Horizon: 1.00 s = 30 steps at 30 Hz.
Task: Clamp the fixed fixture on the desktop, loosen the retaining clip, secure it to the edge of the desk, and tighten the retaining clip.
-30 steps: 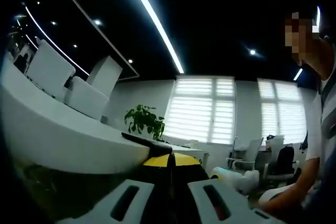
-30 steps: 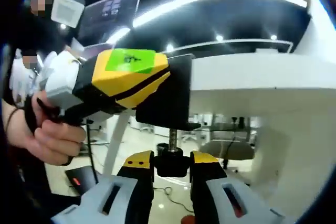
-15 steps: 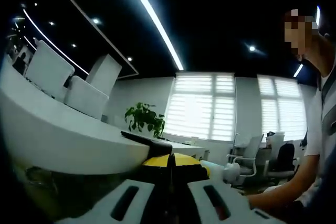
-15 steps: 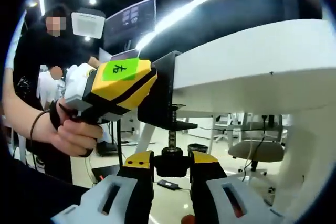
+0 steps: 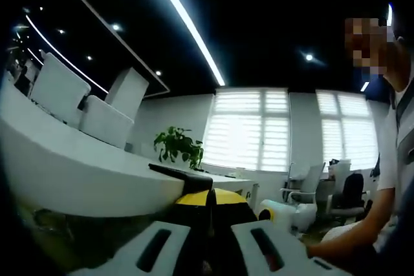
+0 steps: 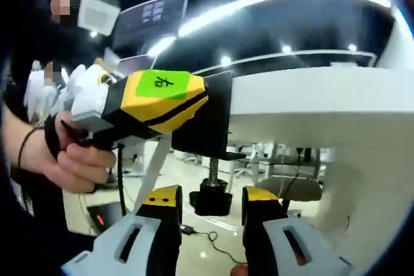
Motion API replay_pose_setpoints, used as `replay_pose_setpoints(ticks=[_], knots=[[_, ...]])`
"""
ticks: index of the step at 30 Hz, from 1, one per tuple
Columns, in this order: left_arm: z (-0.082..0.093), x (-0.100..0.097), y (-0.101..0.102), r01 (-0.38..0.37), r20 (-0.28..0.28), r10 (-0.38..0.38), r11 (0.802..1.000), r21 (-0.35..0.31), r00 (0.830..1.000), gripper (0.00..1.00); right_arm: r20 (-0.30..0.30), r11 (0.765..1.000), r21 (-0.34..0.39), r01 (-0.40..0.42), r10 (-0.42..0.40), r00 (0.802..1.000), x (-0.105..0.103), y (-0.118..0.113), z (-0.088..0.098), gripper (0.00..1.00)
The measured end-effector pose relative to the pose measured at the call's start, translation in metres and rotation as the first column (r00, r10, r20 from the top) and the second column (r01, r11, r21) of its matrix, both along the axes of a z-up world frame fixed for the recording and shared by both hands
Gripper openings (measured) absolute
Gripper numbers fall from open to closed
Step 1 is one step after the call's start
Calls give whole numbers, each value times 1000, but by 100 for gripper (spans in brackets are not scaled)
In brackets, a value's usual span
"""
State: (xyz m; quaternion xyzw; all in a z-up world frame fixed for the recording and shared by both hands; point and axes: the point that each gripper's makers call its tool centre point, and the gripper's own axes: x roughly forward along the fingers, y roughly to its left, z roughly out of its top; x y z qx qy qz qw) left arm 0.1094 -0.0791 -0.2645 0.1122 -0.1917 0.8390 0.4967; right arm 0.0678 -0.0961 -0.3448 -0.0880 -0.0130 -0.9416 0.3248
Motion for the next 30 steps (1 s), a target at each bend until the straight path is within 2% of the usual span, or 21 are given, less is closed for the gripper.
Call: replay_pose_setpoints(ticks=[2, 4, 9, 10, 12, 14, 17, 22, 25, 29, 30], knots=[[0, 1, 0, 0, 0, 0, 1000, 8, 1000, 2, 9, 995, -43, 93, -92, 996, 7, 5, -3, 39], [1, 1, 1, -1, 1, 1, 1000, 10, 1000, 2, -20, 972, -71, 225, -227, 974, 11, 17, -2, 46], [0, 3, 2, -3, 7, 4, 1000, -9, 1000, 2, -26, 933, -51, 357, -358, 933, 15, 27, 0, 45], [-1, 1, 1, -4, 6, 4, 1000, -4, 1000, 2, -20, 919, -27, 394, -395, 919, 13, 28, -2, 45], [-1, -1, 0, -5, 6, 5, 1000, 7, 1000, 2, -9, 867, 37, 497, -497, 868, 12, 35, -8, 45], [-1, -1, 0, -6, 7, 6, 1000, 18, 1000, 2, -7, 874, 60, 482, -482, 876, 13, 19, -8, 44], [-1, -1, 0, -4, 6, 4, 1000, 14, 1000, 2, -34, 874, 73, 480, -479, 877, 12, 7, -5, 45], [0, -1, -3, -5, 7, 5, 1000, 7, 1000, 2, -2, 868, 43, 495, -495, 869, 0, 7, 1, 42], [0, -1, -2, -4, 5, 4, 1000, 10, 1000, 2, -36, 853, 49, 519, -518, 855, -4, 9, 7, 31], [1, 0, -2, -1, 3, 1, 1000, 10, 1000, 2, -39, 845, 66, 530, -529, 848, -8, 13, 7, 26], [1, 0, -2, 0, 2, 0, 1000, 7, 1000, 2, -27, 852, 57, 520, -520, 854, -8, 13, 6, 26]])
